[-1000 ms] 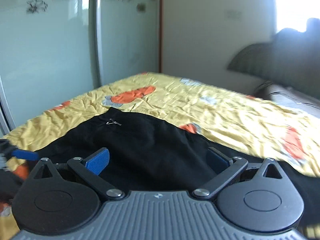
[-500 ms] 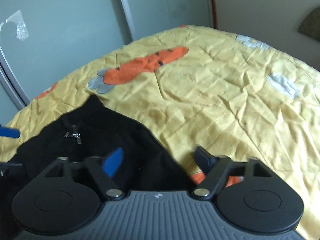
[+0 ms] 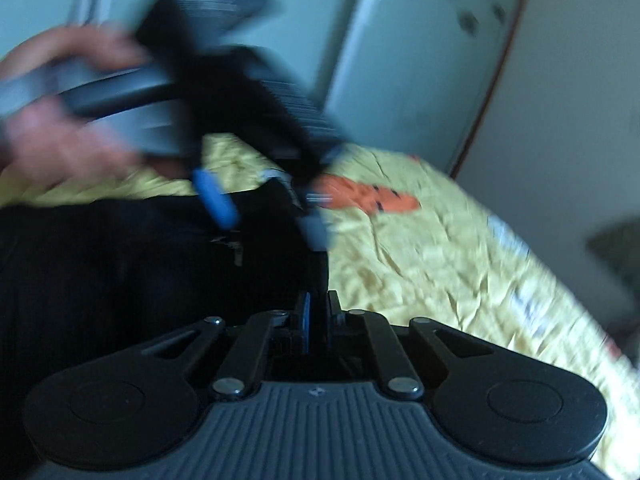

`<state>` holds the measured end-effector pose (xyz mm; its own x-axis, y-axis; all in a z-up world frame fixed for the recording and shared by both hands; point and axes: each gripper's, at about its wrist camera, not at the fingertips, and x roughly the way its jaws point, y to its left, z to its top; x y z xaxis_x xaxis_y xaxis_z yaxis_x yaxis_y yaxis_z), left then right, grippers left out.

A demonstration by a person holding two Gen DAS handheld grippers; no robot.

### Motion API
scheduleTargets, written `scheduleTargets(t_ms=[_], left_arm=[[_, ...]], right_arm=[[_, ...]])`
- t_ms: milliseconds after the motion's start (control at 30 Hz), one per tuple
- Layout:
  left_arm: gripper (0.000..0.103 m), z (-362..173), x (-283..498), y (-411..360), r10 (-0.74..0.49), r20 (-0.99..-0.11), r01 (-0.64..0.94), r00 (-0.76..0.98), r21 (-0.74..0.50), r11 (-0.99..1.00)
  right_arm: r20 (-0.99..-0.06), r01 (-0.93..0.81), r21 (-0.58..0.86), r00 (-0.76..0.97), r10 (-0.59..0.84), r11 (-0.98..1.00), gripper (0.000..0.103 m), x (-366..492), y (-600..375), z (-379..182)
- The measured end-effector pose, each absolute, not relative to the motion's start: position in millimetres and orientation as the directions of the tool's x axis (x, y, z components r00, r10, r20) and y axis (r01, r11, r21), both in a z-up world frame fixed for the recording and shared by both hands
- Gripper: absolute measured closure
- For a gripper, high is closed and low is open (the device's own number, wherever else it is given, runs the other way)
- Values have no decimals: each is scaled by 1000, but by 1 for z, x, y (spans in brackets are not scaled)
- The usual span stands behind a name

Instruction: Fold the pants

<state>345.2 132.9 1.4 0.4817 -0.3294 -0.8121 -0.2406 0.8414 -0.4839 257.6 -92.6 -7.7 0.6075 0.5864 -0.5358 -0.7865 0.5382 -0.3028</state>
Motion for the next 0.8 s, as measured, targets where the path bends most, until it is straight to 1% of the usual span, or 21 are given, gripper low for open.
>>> scheduleTargets(t_ms=[133, 167, 200, 233, 267, 300, 333, 367, 433, 500, 533, 567, 600, 633, 667, 700, 733, 767, 800], left_arm=[[4, -3, 350, 144, -373, -797, -288, 475, -541, 790], [7, -3, 349, 145, -387, -787, -286, 481, -558, 779], [16, -3, 346, 145, -404, -779, -279, 480, -572, 771], [22, -4, 345, 144, -415, -777, -275, 474, -578, 768], [39, -5, 342, 142, -417, -780, -274, 467, -576, 770], [63, -6, 338, 140, -405, -787, -276, 466, -564, 778], [72, -8, 335, 140, -391, -792, -279, 468, -552, 786], [86, -9, 330, 141, -387, -790, -279, 476, -553, 785], [88, -11, 320, 143, -391, -768, -279, 507, -575, 769], [91, -9, 308, 144, -388, -755, -269, 529, -582, 767], [91, -7, 303, 143, -383, -747, -257, 543, -582, 772], [91, -3, 297, 141, -373, -739, -243, 561, -578, 779], [92, 0, 292, 140, -365, -729, -231, 579, -576, 784], [92, 3, 286, 138, -359, -722, -219, 592, -573, 790], [92, 6, 281, 136, -353, -717, -208, 601, -567, 797], [92, 9, 275, 134, -348, -713, -197, 609, -561, 804], [92, 11, 272, 133, -348, -707, -185, 616, -559, 808], [92, 13, 267, 133, -351, -701, -174, 620, -559, 811], [92, 14, 262, 134, -361, -695, -165, 622, -566, 808]], right_arm=[[-493, -763, -436, 646, 583, 477, 96, 216, -85, -12], [-486, -758, -456, 651, 583, 466, 96, 209, -84, -14], [-480, -753, -469, 656, 583, 462, 96, 204, -83, -15], [-480, -754, -467, 655, 585, 461, 96, 202, -83, -16], [-479, -757, -455, 652, 588, 469, 96, 201, -84, -17], [-478, -758, -446, 652, 589, 477, 96, 201, -85, -17], [-472, -754, -445, 656, 589, 483, 96, 201, -87, -18], [-461, -743, -452, 669, 584, 494, 96, 201, -88, -19], [-449, -722, -456, 691, 566, 520, 91, 205, -91, -20], [-444, -697, -451, 717, 538, 557, 78, 213, -95, -20], [-441, -689, -444, 725, 529, 573, 74, 218, -99, -19], [-450, -685, -427, 727, 518, 591, 59, 226, -104, -18], [-470, -680, -413, 729, 498, 605, 50, 231, -103, -18], [-475, -673, -415, 734, 485, 612, 47, 237, -107, -20], [-486, -675, -422, 732, 478, 605, 48, 241, -112, -22], [-513, -672, -431, 731, 449, 602, 52, 248, -116, -25], [-537, -658, -436, 738, 410, 614, 63, 253, -120, -26], [-559, -650, -427, 736, 381, 629, 88, 256, -127, -27], [-577, -648, -408, 729, 368, 643, 93, 255, -135, -26]])
